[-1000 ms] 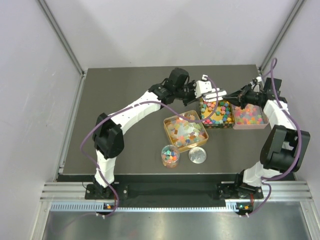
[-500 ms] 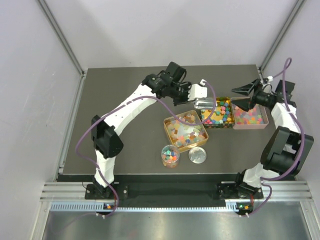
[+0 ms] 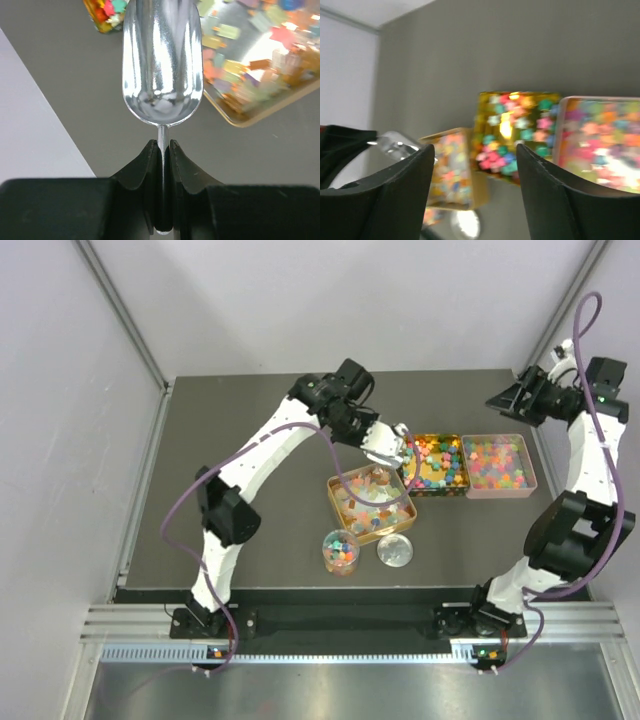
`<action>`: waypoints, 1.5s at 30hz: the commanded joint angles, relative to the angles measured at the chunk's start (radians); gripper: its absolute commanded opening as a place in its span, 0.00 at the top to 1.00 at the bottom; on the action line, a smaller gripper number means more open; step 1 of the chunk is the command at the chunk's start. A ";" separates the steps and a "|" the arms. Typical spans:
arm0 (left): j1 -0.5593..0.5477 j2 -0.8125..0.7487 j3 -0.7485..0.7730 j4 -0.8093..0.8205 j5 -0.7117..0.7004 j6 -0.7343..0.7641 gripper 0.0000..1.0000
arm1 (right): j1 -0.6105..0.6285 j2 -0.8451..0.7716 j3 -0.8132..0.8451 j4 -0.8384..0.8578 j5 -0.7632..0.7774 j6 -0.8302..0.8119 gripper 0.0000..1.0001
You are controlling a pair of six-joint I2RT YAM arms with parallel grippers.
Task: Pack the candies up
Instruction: Pick up the spatula from the storage box, then move the storage box to the center of the board.
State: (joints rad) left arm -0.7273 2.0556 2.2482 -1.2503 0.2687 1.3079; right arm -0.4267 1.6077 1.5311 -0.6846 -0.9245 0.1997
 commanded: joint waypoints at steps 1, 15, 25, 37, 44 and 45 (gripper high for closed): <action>-0.017 0.130 0.134 0.072 -0.005 0.019 1.00 | -0.001 0.069 0.136 -0.190 0.297 -0.359 0.37; -0.028 0.158 0.122 0.315 -0.019 -0.196 1.00 | 0.064 0.271 0.308 -0.243 0.599 -0.588 0.44; 0.209 -0.250 -0.379 0.421 0.072 -0.542 1.00 | 0.347 0.224 0.171 -0.467 0.271 -0.782 0.42; 0.531 -0.344 -0.401 0.529 0.118 -0.792 1.00 | 0.627 0.323 0.227 -0.420 0.441 -0.787 0.40; 0.571 -0.344 -0.358 0.539 0.193 -0.855 1.00 | 0.743 0.399 0.225 -0.343 0.650 -0.704 0.36; 0.572 -0.342 -0.351 0.539 0.193 -0.855 1.00 | 0.752 0.411 0.222 -0.337 0.694 -0.689 0.36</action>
State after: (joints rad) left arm -0.1654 1.7580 1.8446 -0.7715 0.3874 0.5076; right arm 0.2718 1.9774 1.7302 -1.0779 -0.3824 -0.5377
